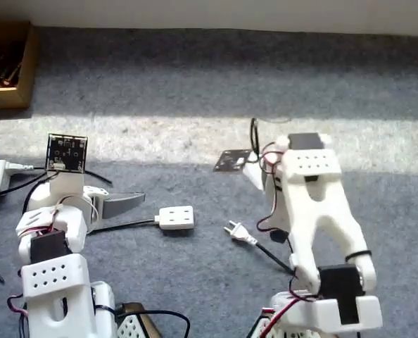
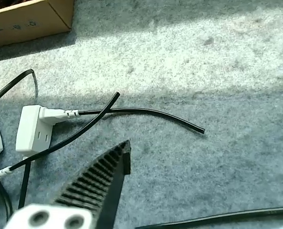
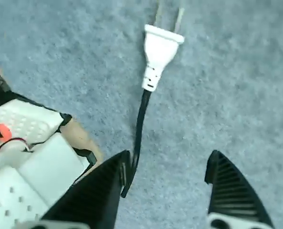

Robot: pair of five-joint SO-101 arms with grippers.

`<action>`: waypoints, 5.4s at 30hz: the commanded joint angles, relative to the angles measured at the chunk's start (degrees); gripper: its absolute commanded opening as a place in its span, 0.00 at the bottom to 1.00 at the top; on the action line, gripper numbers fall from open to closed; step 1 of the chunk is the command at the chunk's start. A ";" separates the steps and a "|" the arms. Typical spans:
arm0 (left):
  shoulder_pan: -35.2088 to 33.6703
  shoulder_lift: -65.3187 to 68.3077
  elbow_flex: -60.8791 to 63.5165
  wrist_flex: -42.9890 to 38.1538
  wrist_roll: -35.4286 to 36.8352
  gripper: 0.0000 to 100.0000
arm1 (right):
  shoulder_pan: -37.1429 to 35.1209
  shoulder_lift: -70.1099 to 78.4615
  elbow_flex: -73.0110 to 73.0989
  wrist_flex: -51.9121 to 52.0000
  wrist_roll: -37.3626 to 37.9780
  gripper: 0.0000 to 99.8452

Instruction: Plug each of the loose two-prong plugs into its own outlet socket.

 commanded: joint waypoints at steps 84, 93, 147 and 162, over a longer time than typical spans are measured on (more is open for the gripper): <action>-11.21 -0.66 -5.85 -0.97 -0.18 0.59 | -21.85 -3.38 -28.35 -8.92 -46.95 0.01; -3.47 -0.57 -17.01 3.25 0.00 0.59 | -30.37 -20.97 -8.40 -27.38 -54.51 0.01; -5.49 -0.57 -2.59 -14.68 12.92 0.67 | -20.44 -40.75 23.96 -22.55 -39.21 0.01; -5.41 -0.57 -2.51 -14.51 12.92 0.67 | -10.86 -40.92 36.00 -10.07 -20.13 0.01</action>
